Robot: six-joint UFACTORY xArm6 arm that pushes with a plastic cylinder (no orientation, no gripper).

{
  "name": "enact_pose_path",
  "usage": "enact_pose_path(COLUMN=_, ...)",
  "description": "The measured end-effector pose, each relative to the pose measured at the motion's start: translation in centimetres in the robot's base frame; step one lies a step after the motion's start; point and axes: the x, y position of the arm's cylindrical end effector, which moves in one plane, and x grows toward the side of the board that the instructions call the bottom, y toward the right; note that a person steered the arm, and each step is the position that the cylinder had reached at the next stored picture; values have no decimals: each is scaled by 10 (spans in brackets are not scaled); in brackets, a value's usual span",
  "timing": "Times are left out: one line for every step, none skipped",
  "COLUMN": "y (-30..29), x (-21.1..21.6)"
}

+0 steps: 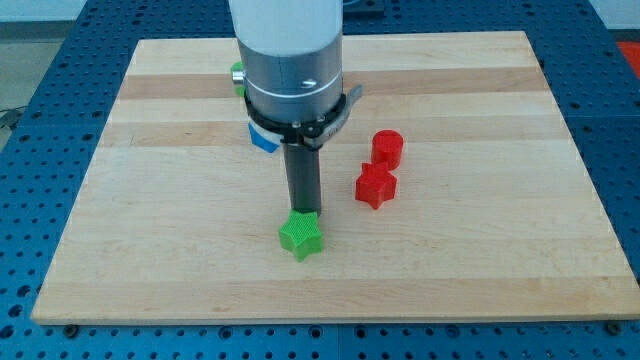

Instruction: Push green star towards the bottom center of the board

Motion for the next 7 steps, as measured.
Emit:
enact_pose_path(y=-18, x=-13)
enact_pose_path(y=-49, x=5)
enact_pose_path(y=-51, x=27)
enact_pose_path(y=-33, x=44)
enact_pose_path(y=0, x=18)
enact_pose_path(y=12, x=4)
enact_pose_path(y=12, x=4)
